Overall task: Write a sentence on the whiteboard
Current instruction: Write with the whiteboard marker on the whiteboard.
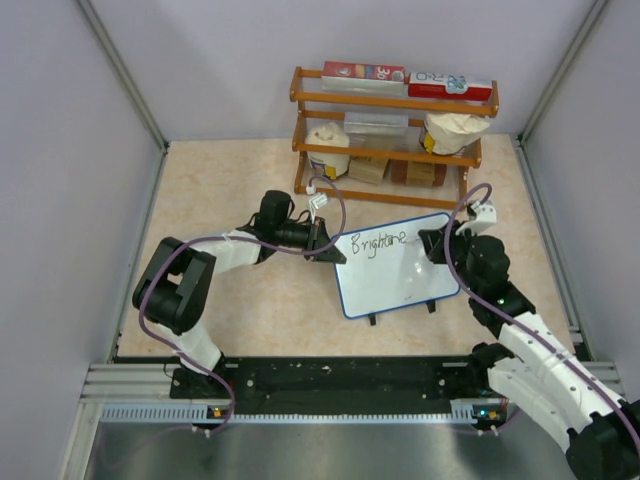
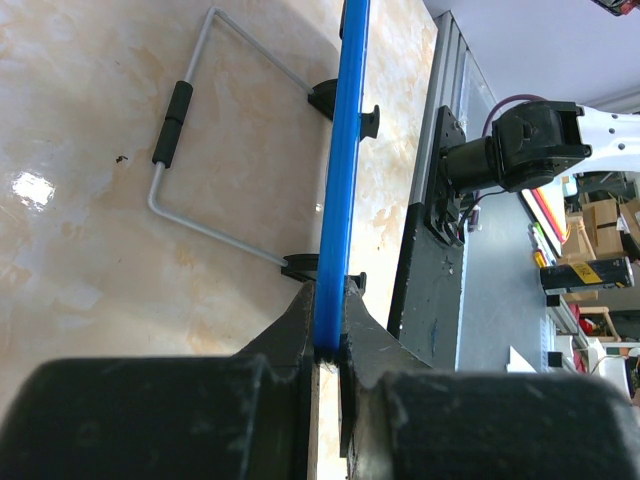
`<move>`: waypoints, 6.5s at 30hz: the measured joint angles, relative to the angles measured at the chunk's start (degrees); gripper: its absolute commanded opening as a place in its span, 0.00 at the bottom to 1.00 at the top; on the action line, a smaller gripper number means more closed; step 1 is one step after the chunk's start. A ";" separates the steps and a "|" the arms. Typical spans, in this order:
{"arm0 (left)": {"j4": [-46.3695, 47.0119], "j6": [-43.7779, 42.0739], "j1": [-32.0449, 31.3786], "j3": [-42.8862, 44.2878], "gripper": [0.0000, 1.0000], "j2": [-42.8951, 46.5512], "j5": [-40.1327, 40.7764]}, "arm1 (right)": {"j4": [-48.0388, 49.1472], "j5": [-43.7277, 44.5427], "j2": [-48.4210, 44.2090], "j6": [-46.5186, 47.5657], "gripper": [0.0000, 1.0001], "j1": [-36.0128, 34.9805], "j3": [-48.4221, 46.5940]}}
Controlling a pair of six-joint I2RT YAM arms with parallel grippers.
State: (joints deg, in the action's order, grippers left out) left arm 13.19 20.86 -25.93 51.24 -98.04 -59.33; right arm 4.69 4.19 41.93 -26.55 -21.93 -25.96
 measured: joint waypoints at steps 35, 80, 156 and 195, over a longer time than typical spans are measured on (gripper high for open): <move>0.00 -0.07 0.00 0.00 0.00 0.00 -0.02 | 1.95 2.14 1.77 0.37 0.00 1.92 -2.23; -0.20 -0.02 0.02 0.02 0.00 0.00 0.09 | 1.20 -0.61 0.33 -0.09 0.00 2.73 -0.28; -0.37 -0.15 0.00 0.11 0.00 0.00 0.04 | -0.22 -1.05 2.43 1.40 0.00 4.50 -3.30; -0.44 -0.17 -0.04 0.13 0.00 0.00 0.13 | -3.74 -1.29 -0.50 1.27 0.00 4.61 -1.66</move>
State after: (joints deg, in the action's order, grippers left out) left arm 12.75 20.69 -25.98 51.37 -98.04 -59.20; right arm 0.95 2.90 41.43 -25.28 -17.32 -27.62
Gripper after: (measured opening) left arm 0.087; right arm 0.112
